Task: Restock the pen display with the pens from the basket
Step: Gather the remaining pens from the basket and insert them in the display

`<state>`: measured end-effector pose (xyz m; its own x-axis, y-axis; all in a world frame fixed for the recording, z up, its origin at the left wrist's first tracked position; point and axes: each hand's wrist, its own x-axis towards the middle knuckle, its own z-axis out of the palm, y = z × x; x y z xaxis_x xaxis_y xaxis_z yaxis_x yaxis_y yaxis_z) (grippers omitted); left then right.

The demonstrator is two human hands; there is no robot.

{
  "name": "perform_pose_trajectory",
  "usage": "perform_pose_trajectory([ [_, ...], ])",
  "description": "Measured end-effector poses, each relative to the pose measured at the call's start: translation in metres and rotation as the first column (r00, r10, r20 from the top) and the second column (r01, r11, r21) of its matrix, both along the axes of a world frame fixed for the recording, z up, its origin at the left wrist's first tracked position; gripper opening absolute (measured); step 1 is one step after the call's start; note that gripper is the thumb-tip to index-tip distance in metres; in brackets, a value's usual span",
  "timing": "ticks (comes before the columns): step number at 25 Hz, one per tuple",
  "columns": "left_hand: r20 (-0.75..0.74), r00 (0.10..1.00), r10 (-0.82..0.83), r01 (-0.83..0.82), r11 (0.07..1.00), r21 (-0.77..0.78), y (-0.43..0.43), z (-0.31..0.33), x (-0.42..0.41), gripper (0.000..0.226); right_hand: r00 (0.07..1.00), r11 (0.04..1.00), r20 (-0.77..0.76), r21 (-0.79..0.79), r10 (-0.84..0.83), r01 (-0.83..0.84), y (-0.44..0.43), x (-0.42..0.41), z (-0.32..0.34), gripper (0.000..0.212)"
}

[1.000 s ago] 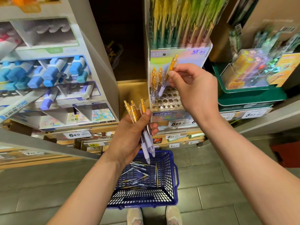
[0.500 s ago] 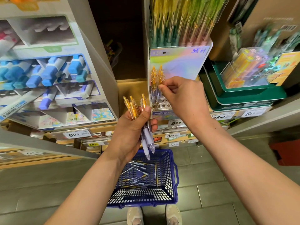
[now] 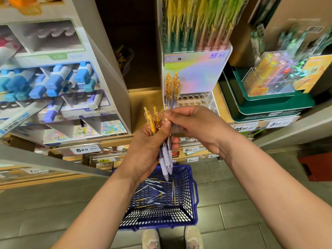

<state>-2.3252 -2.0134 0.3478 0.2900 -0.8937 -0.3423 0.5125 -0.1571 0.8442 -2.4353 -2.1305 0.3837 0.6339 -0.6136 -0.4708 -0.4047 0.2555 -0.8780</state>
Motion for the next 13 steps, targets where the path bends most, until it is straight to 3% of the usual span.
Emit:
perform_pose_trajectory([
  [8,0.014,0.999,0.040,-0.040,0.999,0.023,-0.004,-0.005,-0.002,0.027,0.929,0.945,0.172,0.043,-0.326,0.324,0.008,0.004,-0.003,0.037],
  [13,0.067,0.997,0.028,-0.032,0.997,0.063,0.000,-0.011,0.006,0.024,0.954,0.967,0.165,0.103,-0.249,0.235,0.012,-0.005,-0.008,0.019],
])
